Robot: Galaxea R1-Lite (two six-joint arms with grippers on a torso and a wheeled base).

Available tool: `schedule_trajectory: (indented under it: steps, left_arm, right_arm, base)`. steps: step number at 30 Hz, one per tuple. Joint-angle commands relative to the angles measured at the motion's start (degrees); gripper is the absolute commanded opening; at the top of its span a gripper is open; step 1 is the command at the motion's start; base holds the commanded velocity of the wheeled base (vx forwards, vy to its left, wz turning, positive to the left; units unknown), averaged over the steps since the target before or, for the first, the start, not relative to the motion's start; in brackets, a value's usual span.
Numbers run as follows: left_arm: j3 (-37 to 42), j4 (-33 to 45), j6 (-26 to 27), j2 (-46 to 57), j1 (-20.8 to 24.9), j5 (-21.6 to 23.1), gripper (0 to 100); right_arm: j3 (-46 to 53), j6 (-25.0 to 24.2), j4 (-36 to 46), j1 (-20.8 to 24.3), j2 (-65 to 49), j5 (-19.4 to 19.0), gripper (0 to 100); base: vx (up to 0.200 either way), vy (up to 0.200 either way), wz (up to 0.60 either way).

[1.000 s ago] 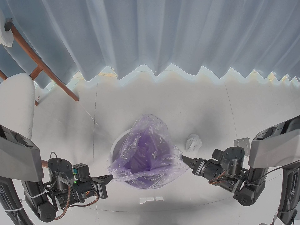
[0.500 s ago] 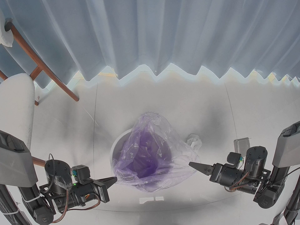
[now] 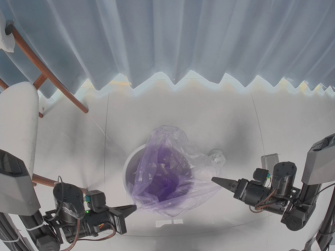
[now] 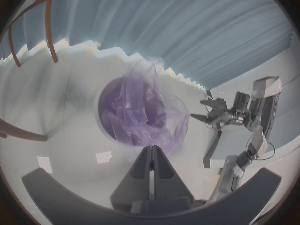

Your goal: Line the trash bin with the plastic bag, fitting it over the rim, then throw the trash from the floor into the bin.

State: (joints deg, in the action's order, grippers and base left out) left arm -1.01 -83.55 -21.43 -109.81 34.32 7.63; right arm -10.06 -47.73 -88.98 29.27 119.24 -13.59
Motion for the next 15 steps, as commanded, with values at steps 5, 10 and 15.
schedule_trajectory:
  steps: [5, 10, 15]
  left_arm:
    - [1.01, 8.06, 0.07, -0.31, 6.46, -3.06, 0]
    - [1.01, 8.67, 0.16, -6.47, 7.08, -6.23, 0]
    - [1.01, 7.97, -0.1, -11.3, 7.96, -7.63, 0]
  right_arm:
    - [-1.19, -0.61, -0.85, -0.09, 3.37, 0.06, 100]
    - [-1.37, -0.61, -0.85, -0.09, 3.99, 0.06, 100]
    - [-1.46, -0.61, -0.93, -0.09, 3.81, 0.15, 100]
  base:
    - [0.0, 0.0, 0.0]
    - [0.0, 0.0, 0.0]
    - [0.0, 0.0, 0.0]
